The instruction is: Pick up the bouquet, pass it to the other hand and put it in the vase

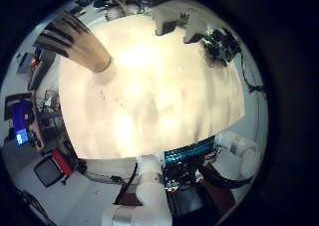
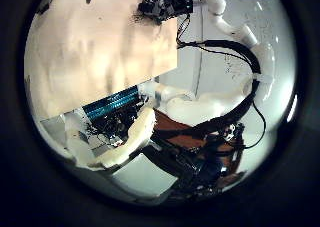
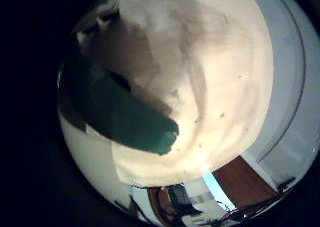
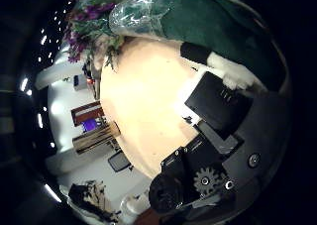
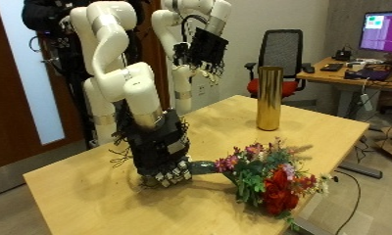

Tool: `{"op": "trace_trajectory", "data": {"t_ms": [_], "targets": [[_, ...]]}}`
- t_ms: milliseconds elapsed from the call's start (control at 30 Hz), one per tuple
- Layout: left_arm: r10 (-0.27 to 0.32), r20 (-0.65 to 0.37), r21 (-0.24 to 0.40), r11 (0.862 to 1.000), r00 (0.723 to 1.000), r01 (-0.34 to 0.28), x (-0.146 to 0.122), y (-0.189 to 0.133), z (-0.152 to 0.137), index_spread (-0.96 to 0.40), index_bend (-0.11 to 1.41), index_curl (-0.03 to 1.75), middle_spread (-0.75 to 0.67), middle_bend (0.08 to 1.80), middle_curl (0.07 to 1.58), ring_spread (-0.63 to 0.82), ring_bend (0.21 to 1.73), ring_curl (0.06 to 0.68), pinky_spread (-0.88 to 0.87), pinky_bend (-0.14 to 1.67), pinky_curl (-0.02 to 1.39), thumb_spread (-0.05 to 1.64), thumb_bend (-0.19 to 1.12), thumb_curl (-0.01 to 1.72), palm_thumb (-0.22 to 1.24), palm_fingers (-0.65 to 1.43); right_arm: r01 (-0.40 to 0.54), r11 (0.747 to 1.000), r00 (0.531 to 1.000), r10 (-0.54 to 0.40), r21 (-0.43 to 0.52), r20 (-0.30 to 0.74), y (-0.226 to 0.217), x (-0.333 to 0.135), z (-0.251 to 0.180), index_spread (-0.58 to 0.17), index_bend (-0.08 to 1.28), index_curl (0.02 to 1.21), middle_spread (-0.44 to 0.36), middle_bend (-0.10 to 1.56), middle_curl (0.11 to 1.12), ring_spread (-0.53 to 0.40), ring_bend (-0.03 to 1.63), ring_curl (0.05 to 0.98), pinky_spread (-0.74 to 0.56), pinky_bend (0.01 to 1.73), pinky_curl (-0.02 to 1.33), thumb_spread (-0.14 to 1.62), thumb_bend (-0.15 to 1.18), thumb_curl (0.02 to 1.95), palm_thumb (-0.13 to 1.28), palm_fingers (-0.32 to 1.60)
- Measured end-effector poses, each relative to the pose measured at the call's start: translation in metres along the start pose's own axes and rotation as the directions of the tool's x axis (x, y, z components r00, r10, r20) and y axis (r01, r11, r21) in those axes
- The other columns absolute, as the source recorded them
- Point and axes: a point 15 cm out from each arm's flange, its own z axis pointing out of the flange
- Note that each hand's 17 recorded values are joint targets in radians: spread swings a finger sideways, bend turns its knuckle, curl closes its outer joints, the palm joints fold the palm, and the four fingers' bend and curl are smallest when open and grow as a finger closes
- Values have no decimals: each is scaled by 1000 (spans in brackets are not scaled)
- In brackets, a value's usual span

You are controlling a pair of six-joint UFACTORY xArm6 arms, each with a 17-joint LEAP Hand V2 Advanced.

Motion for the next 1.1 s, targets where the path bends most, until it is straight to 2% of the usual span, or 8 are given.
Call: {"op": "trace_trajectory", "data": {"t_ms": [67, 133, 267, 467, 567, 767, 900, 1100], "targets": [[0, -1, -1, 1000, 1000, 0, -1, 0, 0, 128, 136, 220, 482, 256, 321, 589, 656, 202, 588, 434, 304, 958, -28, 315, 472, -16, -15, 1000, 1000, 15, 0, 13, 1, 8, -17, -325, 945, 772, -200, 1192, 691, -229, 1334, 511, -354, 1288, 482, 840, -6, 559, 1043, 1237], [-2, -2, 2, 1000, 1000, 2, -2, 0, -1, 128, 137, 221, 481, 256, 320, 585, 659, 204, 584, 433, 304, 958, -28, 314, 473, -15, -12, 999, 1000, 11, 40, 24, -1, 8, -41, -307, 1005, 830, -181, 1261, 724, -216, 1393, 556, -288, 1384, 546, 845, 11, 603, 1131, 1168], [-4, -1, 16, 1000, 1000, 5, -2, 0, -4, 128, 139, 223, 481, 257, 319, 586, 655, 202, 585, 433, 305, 958, -28, 313, 473, -15, 29, 993, 999, -34, 118, 40, 4, 1, -82, -291, 1047, 876, -157, 1308, 744, -207, 1421, 590, -241, 1421, 600, 838, 9, 654, 1196, 1127], [-12, -16, 46, 999, 1000, 13, -2, -4, -14, 134, 152, 238, 474, 256, 319, 577, 648, 200, 577, 421, 301, 958, -28, 313, 473, 6, 92, 980, 975, -125, 179, 184, 29, -25, -133, -278, 1061, 914, -144, 1335, 755, -195, 1440, 616, -204, 1404, 655, 728, -4, 740, 1235, 1105], [-11, -20, 55, 998, 1000, 12, -1, -5, -20, 140, 155, 251, 472, 253, 318, 578, 650, 199, 578, 414, 300, 958, -28, 312, 473, 27, 119, 972, 947, -172, 204, 272, 49, -38, -162, -269, 1060, 925, -141, 1339, 756, -191, 1440, 623, -196, 1385, 676, 668, -3, 777, 1239, 1100], [-33, -38, 93, 995, 999, 36, -9, -10, -34, 142, 162, 266, 448, 251, 320, 570, 635, 194, 564, 401, 300, 958, -28, 312, 473, 51, 189, 938, 871, -297, 291, 392, 89, -66, -215, -262, 1055, 946, -129, 1344, 753, -188, 1443, 634, -196, 1341, 728, 555, -1, 852, 1241, 1103], [-35, -69, 121, 992, 997, 43, -6, -16, -47, 142, 160, 273, 427, 248, 320, 554, 626, 191, 560, 394, 297, 958, -28, 312, 473, 75, 212, 928, 804, -344, 306, 486, 118, -87, -228, -261, 1049, 955, -127, 1352, 753, -185, 1440, 640, -200, 1315, 762, 504, -8, 885, 1233, 1104], [-33, -79, 128, 991, 996, 43, -5, -18, -54, 143, 159, 280, 418, 244, 322, 554, 616, 190, 559, 381, 296, 958, -28, 312, 473, 86, 249, 910, 727, -402, 332, 556, 152, -110, -222, -261, 1054, 966, -126, 1357, 750, -185, 1437, 644, -202, 1274, 805, 430, -15, 915, 1223, 1106]]}}
